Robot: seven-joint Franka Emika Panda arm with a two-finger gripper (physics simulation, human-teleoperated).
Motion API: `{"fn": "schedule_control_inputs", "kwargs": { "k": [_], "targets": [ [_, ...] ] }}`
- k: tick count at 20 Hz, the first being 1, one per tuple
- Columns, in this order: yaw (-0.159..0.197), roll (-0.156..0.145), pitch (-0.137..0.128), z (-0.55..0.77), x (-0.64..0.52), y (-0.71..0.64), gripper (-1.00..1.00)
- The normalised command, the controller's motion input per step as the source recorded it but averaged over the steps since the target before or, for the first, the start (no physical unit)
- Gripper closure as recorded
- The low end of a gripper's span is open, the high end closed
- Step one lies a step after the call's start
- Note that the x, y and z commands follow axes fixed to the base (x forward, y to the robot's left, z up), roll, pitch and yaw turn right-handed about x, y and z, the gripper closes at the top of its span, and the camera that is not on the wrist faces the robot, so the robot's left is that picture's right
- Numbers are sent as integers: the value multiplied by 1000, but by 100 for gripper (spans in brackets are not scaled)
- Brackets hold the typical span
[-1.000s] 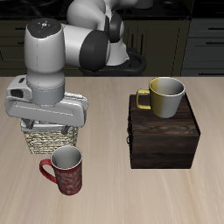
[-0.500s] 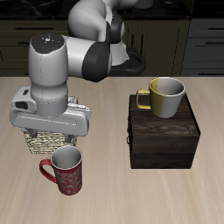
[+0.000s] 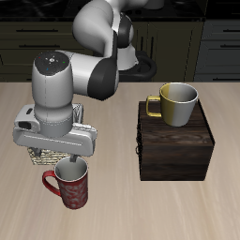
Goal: Place the red mug in the basket
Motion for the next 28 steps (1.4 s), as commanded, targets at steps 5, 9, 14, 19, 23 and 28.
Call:
{"fn": "schedule_control_inputs", "kwargs": {
  "k": [5,9,14,19,23,28],
  "targets": [
    [-9,16,50,-392,-23,29,-100],
    [-22,8,25,-315,-40,44,100],
    [-7,13,6,-80,-19,38,100],
    [-14,18,-40,115,14,43,100],
    [2,6,-35,179,70,54,100],
    [3,8,-20,322,15,112,100]
  ]
}}
